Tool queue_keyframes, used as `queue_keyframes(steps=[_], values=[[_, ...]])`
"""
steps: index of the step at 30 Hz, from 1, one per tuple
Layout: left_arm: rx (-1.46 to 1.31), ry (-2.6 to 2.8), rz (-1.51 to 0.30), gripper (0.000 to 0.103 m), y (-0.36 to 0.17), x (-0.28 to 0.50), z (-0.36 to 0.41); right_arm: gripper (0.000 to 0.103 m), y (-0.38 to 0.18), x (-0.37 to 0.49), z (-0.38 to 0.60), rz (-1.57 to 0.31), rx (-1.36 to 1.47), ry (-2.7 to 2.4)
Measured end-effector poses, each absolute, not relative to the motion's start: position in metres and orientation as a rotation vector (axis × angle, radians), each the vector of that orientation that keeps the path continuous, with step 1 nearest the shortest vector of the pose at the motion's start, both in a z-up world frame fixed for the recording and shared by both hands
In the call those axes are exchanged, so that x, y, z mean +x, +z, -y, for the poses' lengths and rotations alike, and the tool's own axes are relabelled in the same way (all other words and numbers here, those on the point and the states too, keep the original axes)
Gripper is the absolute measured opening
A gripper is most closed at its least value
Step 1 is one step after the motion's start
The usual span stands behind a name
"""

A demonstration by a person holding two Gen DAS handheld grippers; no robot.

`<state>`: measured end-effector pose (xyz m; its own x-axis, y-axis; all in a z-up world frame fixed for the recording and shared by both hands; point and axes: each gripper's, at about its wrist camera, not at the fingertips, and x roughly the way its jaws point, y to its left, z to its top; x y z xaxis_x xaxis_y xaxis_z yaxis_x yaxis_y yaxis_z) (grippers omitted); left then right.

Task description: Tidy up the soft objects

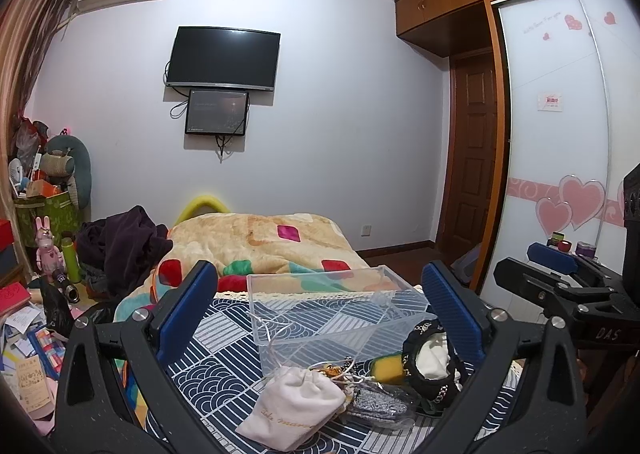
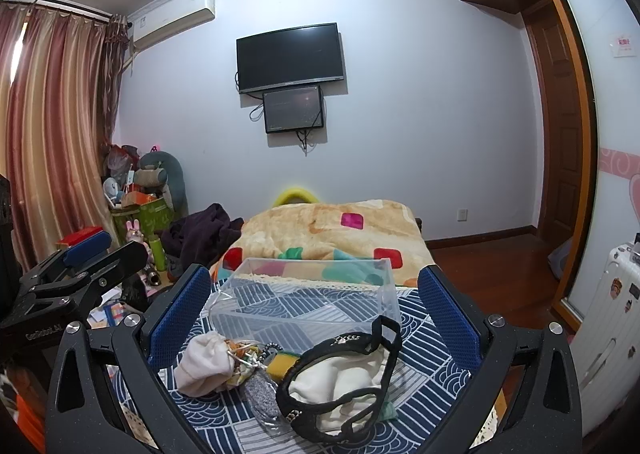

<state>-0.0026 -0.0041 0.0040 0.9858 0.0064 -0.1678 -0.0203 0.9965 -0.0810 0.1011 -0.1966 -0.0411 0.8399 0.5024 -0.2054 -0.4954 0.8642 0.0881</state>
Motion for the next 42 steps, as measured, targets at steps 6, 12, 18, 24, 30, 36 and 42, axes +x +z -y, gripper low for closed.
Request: queue_keyframes(steps=[6,12,18,24,30,36,42], values=[[-0.081,-0.005,-0.219,0.103,-0.004,0.003,0.003,0.103,-0.045,0.105,0.196,-0.239,0.019,0.527],[-0.085,-0.004,-0.363,0.103,-0.039,0.018,-0.004,0.103,-0.065,0.119,0.196,-0.328,0.004,0.521],[-0.106,0.006,-0.493,0.103,-0.075,0.034,-0.012,0.103,-0.099,0.133,0.199,-0.465,-0.006,0.510],[-0.115,-0.007,-0.584,0.103,-0.104,0.046,-0.013,0.103,-0.134,0.146,0.195,-0.639,-0.015,0.545],[-0.101,-0.009,-0.614,0.090,-0.116,0.049,-0.017,0.103,-0.148,0.154,0.197,-0.706,0.006,0.545],[-0.146,-0.046,-0.672,0.070,-0.129,0.056,-0.023,0.086,-0.148,0.156,0.213,-0.711,0.051,0.554],[-0.135,-0.102,-0.688,0.025,-0.133,0.054,-0.017,0.050,-0.150,0.156,0.212,-0.723,0.067,0.611]])
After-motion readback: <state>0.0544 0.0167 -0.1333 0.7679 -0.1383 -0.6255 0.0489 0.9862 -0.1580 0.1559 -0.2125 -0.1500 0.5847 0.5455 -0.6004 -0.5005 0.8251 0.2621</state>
